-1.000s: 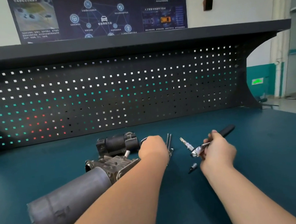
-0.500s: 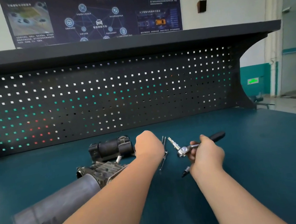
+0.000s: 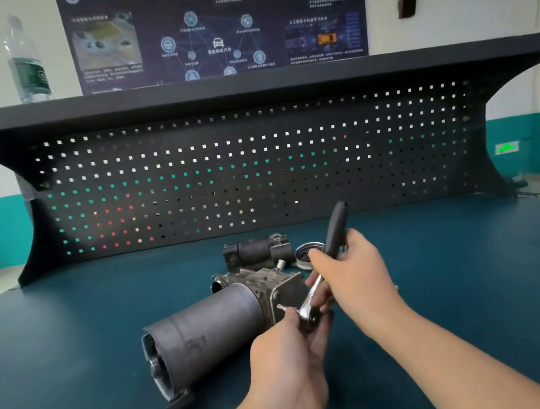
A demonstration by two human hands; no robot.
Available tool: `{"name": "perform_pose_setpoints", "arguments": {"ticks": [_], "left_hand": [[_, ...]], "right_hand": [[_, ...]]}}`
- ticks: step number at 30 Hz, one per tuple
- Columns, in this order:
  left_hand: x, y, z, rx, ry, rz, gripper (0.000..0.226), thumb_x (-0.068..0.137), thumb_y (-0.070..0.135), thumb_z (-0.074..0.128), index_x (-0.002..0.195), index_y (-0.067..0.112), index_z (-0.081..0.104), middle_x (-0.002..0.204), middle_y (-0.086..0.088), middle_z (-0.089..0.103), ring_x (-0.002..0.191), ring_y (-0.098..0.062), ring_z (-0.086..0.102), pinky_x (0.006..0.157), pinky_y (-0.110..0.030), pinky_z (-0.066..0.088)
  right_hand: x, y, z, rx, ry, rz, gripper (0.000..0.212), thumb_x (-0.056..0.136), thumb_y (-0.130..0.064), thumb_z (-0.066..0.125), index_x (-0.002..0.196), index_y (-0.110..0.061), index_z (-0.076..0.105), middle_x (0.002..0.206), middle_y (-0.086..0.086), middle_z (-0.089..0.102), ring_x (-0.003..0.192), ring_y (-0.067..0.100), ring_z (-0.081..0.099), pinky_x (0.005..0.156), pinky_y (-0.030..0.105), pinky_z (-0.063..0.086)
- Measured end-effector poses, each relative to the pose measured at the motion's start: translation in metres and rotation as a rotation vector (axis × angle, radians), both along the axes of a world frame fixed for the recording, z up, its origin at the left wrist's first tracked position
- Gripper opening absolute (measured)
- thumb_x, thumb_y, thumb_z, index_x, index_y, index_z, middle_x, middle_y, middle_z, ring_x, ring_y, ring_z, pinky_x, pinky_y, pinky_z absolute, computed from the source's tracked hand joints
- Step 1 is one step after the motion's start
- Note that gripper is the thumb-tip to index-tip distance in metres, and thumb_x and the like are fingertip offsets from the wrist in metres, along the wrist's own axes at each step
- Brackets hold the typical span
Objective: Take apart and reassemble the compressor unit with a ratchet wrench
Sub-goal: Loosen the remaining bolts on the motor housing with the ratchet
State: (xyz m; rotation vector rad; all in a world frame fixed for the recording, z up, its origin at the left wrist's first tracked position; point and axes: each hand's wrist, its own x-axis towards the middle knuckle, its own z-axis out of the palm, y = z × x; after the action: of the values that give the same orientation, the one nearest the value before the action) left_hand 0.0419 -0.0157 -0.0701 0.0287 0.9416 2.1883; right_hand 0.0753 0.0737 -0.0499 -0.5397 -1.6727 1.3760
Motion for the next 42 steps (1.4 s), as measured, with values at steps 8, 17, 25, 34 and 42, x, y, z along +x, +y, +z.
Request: {"name": "perform_pose_setpoints", "arguments": {"ticks": [8, 17, 25, 34, 42], "left_hand": [[-0.006, 0.001, 0.0, 0.011, 0.024, -0.091, 0.027, 0.098, 0.004, 0.042, 0.095, -0.018, 0.056, 0.09, -0.029, 0.069, 0.083, -0.036, 0.069, 0.057, -0.03, 0.059], [-0.011, 0.003, 0.0, -0.001, 0.028, -0.035, 0.023, 0.096, 0.001, 0.046, 0.088, -0.016, 0.058, 0.09, -0.026, 0.067, 0.069, -0.028, 0.068, 0.053, -0.025, 0.058], [-0.015, 0.004, -0.004, -0.026, 0.045, -0.04, 0.019, 0.093, 0.002, 0.052, 0.09, -0.015, 0.06, 0.1, -0.027, 0.066, 0.085, -0.034, 0.068, 0.059, -0.027, 0.059], [-0.018, 0.0, 0.002, 0.037, -0.039, -0.129, 0.016, 0.089, 0.0, 0.057, 0.091, -0.016, 0.06, 0.086, -0.028, 0.069, 0.08, -0.034, 0.068, 0.055, -0.033, 0.059], [-0.026, 0.005, 0.019, -0.023, -0.11, -0.165, 0.019, 0.095, -0.006, 0.041, 0.11, -0.011, 0.052, 0.107, -0.03, 0.06, 0.075, -0.039, 0.06, 0.048, -0.038, 0.055]], "right_hand": [[-0.004, 0.008, -0.006, -0.012, 0.096, -0.085, 0.007, 0.087, -0.004, 0.054, 0.086, -0.007, 0.047, 0.053, 0.006, 0.066, 0.028, 0.013, 0.046, 0.032, 0.021, 0.036], [-0.01, 0.013, -0.012, -0.078, 0.148, -0.067, 0.005, 0.09, -0.005, 0.053, 0.09, -0.005, 0.048, 0.051, 0.006, 0.064, 0.03, 0.012, 0.045, 0.033, 0.02, 0.035], [-0.011, 0.014, -0.018, -0.406, 0.197, -0.006, 0.014, 0.093, -0.015, 0.059, 0.089, -0.002, 0.054, 0.047, 0.003, 0.061, 0.032, 0.005, 0.048, 0.033, 0.016, 0.037], [-0.011, 0.008, -0.014, -0.196, 0.247, -0.022, 0.015, 0.094, -0.019, 0.056, 0.088, -0.006, 0.052, 0.049, 0.003, 0.062, 0.036, 0.01, 0.054, 0.036, 0.021, 0.04], [-0.011, 0.011, -0.011, -0.052, 0.182, -0.021, 0.015, 0.094, -0.02, 0.057, 0.089, -0.007, 0.052, 0.055, 0.007, 0.065, 0.04, 0.011, 0.055, 0.043, 0.024, 0.045]]}}
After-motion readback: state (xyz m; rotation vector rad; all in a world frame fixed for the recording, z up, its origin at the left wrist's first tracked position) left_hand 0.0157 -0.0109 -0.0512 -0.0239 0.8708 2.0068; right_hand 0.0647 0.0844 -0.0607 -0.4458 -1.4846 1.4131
